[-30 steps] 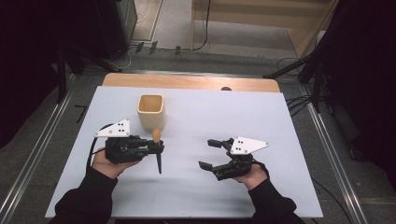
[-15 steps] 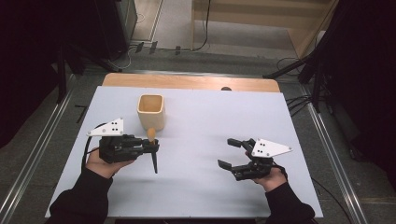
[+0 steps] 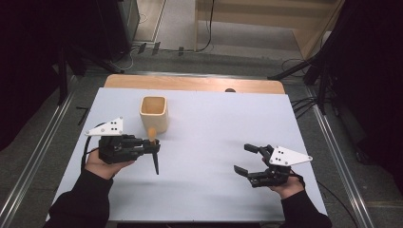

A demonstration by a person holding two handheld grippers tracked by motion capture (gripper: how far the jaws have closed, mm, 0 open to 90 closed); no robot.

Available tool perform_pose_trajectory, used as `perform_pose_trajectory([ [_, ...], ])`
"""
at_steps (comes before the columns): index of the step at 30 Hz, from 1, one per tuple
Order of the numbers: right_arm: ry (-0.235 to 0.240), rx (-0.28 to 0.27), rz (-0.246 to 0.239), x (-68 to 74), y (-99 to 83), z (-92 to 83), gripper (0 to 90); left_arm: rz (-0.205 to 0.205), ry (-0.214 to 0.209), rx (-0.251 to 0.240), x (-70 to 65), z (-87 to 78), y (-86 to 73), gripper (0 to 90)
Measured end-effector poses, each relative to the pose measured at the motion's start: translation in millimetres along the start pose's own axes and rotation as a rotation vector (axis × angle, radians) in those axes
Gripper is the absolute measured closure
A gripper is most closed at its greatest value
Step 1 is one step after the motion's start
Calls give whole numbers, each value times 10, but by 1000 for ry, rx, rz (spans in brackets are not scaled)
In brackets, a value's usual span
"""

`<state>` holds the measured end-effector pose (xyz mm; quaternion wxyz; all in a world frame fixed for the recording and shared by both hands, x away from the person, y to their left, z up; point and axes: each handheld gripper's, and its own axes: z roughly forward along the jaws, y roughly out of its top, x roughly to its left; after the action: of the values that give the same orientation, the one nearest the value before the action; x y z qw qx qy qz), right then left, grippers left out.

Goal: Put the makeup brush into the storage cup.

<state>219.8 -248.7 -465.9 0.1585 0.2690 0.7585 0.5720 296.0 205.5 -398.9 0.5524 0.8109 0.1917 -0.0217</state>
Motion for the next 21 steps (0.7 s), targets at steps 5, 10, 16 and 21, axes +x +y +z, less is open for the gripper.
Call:
perform_pose_trajectory([
  [5,-16,-26,10,2,-16,-75,205,5,12,2,34,-20,59,782],
  [10,-25,-50,18,7,-53,-133,205,4,31,3,33,-44,118,782],
  [16,-31,-54,25,5,-57,-156,205,10,45,2,63,-100,199,782],
  [21,-21,-63,17,22,-51,-164,205,8,58,-2,110,-145,291,782],
])
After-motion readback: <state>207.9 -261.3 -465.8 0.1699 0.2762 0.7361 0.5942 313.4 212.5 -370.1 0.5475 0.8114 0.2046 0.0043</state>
